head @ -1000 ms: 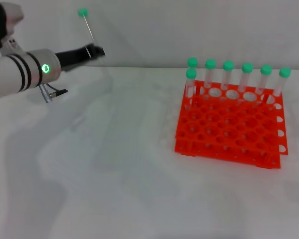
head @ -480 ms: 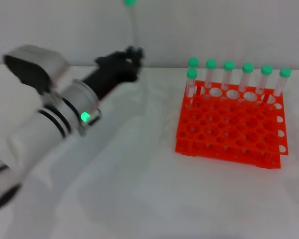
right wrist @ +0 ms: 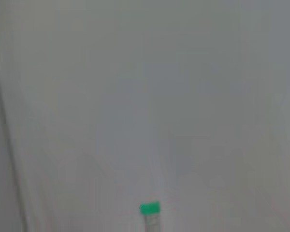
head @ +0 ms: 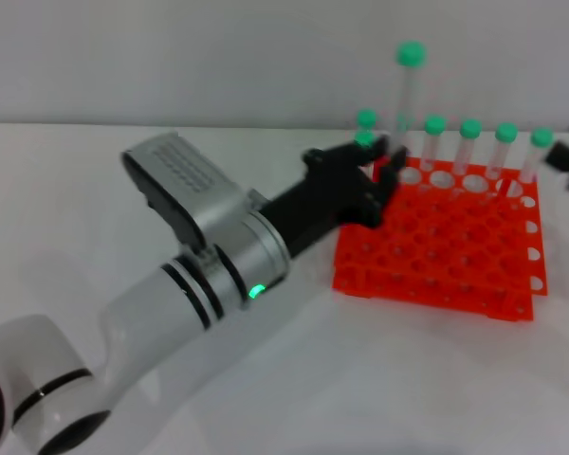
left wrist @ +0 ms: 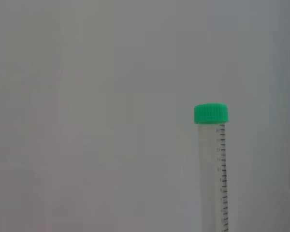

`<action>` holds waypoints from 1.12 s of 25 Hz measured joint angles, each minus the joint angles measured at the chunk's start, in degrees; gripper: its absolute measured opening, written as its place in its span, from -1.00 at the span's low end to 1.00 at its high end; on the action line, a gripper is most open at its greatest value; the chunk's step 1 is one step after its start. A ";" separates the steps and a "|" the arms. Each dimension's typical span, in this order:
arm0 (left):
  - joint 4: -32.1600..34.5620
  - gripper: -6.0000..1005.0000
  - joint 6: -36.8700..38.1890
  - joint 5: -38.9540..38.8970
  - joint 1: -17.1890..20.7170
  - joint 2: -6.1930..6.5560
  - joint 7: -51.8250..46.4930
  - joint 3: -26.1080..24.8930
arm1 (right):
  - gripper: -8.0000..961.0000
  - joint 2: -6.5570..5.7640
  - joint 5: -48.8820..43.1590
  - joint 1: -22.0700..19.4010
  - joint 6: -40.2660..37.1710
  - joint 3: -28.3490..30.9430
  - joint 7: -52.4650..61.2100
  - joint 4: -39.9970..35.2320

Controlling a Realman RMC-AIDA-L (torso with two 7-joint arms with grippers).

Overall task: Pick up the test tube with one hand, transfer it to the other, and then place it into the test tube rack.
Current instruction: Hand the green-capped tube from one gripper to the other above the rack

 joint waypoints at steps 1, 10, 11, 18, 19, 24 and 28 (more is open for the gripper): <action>0.55 -0.62 -0.07 0.83 0.04 -0.02 0.09 0.01 | 0.79 0.15 -1.47 1.08 0.98 0.04 0.58 -0.07; 2.59 -0.62 -0.53 5.10 1.57 -0.31 0.39 0.03 | 0.77 1.24 -6.06 6.00 4.68 -0.46 2.70 -0.48; 2.59 -0.62 -0.55 5.47 1.77 -0.33 0.42 0.04 | 0.77 1.24 -6.06 6.00 4.68 -0.46 2.70 -0.48; 2.69 -0.62 -0.93 5.99 2.14 -0.35 0.16 0.00 | 0.75 1.99 -8.34 6.78 2.87 -0.61 4.01 -1.40; 2.72 -0.62 -0.94 6.02 2.14 -0.35 0.17 0.00 | 0.75 2.10 -8.35 6.79 2.71 -0.71 4.12 -1.58; 2.77 -0.62 -1.01 6.83 2.22 -0.35 0.21 0.05 | 0.73 2.87 -8.38 7.14 2.06 -1.05 4.23 -2.35; 3.06 -0.62 -1.03 6.97 2.24 -0.35 0.08 0.05 | 0.62 3.50 -8.41 7.90 2.46 -1.09 4.25 -2.58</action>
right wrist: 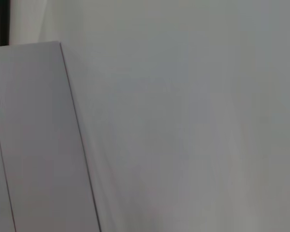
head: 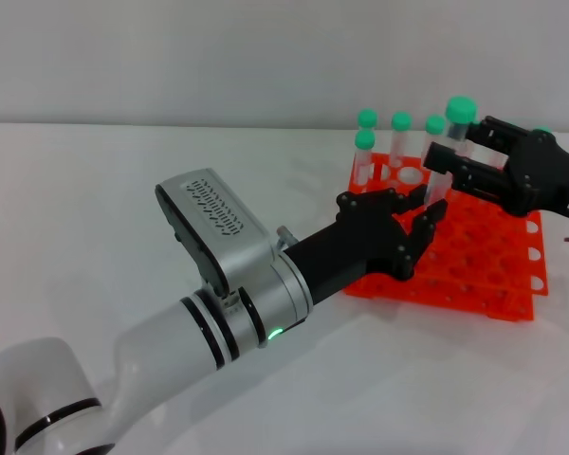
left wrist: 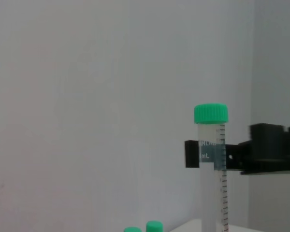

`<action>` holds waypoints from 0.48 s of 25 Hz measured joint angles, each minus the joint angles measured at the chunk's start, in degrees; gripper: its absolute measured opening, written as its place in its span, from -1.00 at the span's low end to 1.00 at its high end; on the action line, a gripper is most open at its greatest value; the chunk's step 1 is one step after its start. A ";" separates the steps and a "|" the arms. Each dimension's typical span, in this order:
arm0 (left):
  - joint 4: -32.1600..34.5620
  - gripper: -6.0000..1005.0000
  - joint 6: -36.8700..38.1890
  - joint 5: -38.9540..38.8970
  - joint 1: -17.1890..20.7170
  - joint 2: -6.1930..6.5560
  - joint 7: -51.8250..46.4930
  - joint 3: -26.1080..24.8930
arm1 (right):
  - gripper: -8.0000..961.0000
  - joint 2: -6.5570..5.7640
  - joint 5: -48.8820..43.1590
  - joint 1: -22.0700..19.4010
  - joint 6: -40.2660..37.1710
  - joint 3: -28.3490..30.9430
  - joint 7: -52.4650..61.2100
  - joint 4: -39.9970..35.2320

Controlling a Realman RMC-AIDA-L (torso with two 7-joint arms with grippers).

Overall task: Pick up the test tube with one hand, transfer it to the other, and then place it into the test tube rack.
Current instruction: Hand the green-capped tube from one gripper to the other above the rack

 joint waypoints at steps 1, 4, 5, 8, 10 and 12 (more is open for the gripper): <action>0.10 -0.62 -0.01 0.00 0.00 0.00 0.00 0.00 | 0.56 0.08 -0.03 0.20 0.05 0.00 0.01 0.00; 0.25 -0.62 -0.18 0.00 0.07 0.00 0.00 0.00 | 0.39 0.24 -0.74 0.73 0.34 -0.01 0.71 -0.01; 0.25 -0.62 -0.26 0.00 0.11 0.02 0.00 0.00 | 0.33 0.27 -1.10 0.81 0.65 -0.05 1.47 -0.01; 0.25 -0.62 -0.63 0.00 0.30 0.08 0.00 0.00 | 0.28 0.25 -1.36 0.81 0.87 0.03 2.16 0.06; 0.26 -0.62 -0.77 0.00 0.45 0.11 0.01 0.00 | 0.24 0.25 -1.33 0.61 0.94 0.30 2.31 0.09; 0.26 -0.62 -0.80 0.00 0.74 0.16 0.02 -0.03 | 0.20 0.31 -1.15 0.31 0.98 0.56 2.31 -0.04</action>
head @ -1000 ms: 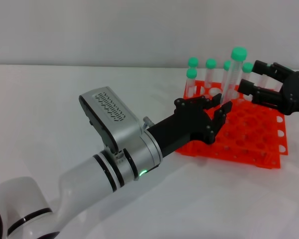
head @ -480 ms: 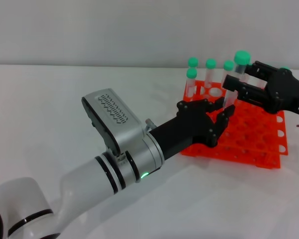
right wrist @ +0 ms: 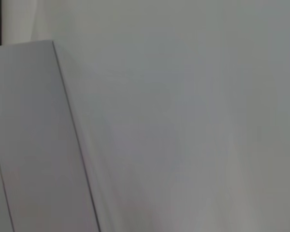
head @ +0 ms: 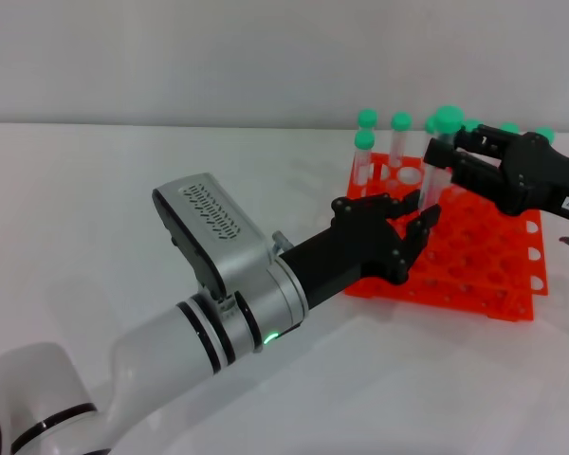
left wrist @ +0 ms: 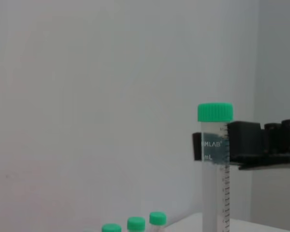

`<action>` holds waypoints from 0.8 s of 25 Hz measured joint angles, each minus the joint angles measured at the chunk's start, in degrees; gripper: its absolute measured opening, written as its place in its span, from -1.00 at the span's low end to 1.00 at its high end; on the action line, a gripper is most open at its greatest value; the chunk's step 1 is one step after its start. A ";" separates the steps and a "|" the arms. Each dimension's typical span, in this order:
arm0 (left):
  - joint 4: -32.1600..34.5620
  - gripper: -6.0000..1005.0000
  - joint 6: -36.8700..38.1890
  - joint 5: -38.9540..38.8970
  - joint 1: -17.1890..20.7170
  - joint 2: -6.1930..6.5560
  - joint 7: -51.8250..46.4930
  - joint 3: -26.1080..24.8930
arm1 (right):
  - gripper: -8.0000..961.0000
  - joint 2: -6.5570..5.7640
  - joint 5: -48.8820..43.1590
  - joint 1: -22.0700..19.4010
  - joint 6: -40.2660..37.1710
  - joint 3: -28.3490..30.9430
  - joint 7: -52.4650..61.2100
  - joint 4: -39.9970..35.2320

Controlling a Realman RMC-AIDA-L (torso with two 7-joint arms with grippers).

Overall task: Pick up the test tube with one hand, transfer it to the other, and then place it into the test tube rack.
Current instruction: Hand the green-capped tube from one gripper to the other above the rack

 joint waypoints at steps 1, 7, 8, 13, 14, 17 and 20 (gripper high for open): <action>0.00 -0.62 0.00 0.00 0.11 0.02 0.00 0.00 | 0.11 0.02 0.08 -0.10 0.02 0.09 0.00 -0.09; 0.00 -0.62 -0.06 0.20 0.29 0.02 0.01 0.01 | -0.36 -0.21 -0.13 0.29 1.01 -0.32 0.55 0.01; 0.00 -0.62 -0.08 0.21 0.31 0.02 0.01 0.01 | -0.40 -0.13 -0.30 0.34 1.26 -0.44 0.62 -0.07; 0.02 -0.62 -0.32 0.27 0.33 0.01 -0.02 0.03 | -0.51 -0.16 -1.14 0.57 1.31 -0.54 1.17 -0.12; 0.05 -0.62 -0.43 0.27 0.33 0.01 -0.02 0.03 | -0.51 -0.19 -1.46 0.62 1.26 -0.54 1.35 -0.12; 0.09 -0.62 -0.69 0.28 0.32 0.01 -0.02 0.03 | -0.51 -0.18 -1.76 0.64 1.17 -0.48 1.40 -0.12; 0.09 -0.62 -0.76 0.29 0.31 0.01 -0.03 0.03 | -0.51 -0.18 -2.00 0.66 1.13 -0.48 1.40 -0.12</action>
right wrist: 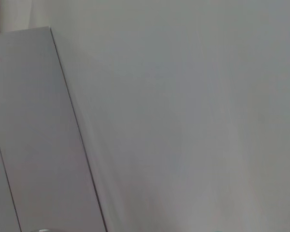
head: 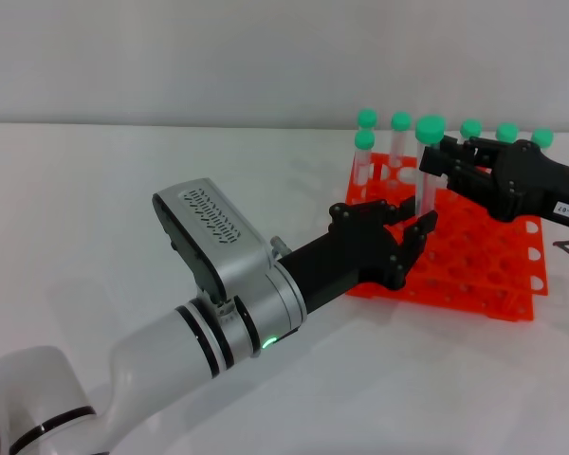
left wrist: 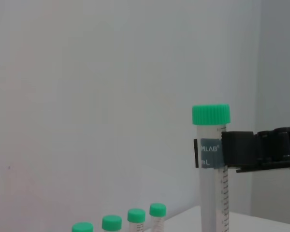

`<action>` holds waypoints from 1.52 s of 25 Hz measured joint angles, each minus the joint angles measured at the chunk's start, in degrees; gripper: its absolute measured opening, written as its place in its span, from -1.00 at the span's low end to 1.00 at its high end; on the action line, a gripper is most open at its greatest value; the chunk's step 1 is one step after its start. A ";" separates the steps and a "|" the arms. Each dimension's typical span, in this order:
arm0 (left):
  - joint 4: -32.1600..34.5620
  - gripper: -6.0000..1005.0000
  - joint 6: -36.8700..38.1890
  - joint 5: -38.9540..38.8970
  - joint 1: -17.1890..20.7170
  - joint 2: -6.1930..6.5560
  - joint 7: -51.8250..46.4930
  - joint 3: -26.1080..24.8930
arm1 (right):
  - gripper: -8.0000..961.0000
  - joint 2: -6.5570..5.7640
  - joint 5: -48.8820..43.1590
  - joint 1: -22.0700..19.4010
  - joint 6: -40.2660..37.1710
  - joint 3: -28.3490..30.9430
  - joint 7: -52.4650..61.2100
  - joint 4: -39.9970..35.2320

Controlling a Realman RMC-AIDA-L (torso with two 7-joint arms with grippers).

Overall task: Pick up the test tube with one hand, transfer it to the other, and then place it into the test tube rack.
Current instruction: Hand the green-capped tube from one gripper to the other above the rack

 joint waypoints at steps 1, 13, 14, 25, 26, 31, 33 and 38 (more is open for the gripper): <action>0.00 -0.62 -0.04 0.00 0.00 0.00 0.00 0.00 | -0.51 -0.02 -0.21 0.03 0.01 -0.03 0.01 0.00; 0.14 -0.62 -1.35 -0.12 -0.42 0.02 0.00 -0.04 | -0.68 0.24 -0.80 0.05 0.40 0.16 -0.59 0.02; 0.17 -0.62 -1.36 -0.09 -0.43 0.05 0.00 -0.03 | -0.72 0.21 -0.79 -0.01 0.41 0.23 -0.76 0.00; 0.18 -0.62 -1.41 -0.03 -0.44 0.17 -0.09 -0.06 | -0.65 -1.01 -2.43 -1.17 1.34 0.09 -2.11 -0.97; 0.17 -0.62 -1.41 -0.03 -0.44 0.18 -0.09 -0.07 | -0.61 -1.03 -2.88 -1.25 1.11 0.01 -2.21 -1.33; 0.17 -0.62 -1.45 -0.04 -0.52 0.18 -0.09 -0.10 | -0.41 -1.46 -4.36 -1.31 0.49 0.12 -1.84 -2.29; 0.17 -0.62 -1.63 -0.04 -0.53 0.18 -0.09 -0.10 | -0.12 -2.03 -4.43 -1.16 -0.42 0.07 -1.32 -2.31; 0.50 -0.62 -3.25 -0.04 -0.76 0.13 -0.09 -0.10 | 0.41 -1.63 -4.90 -0.52 -2.04 -0.12 -0.78 -2.73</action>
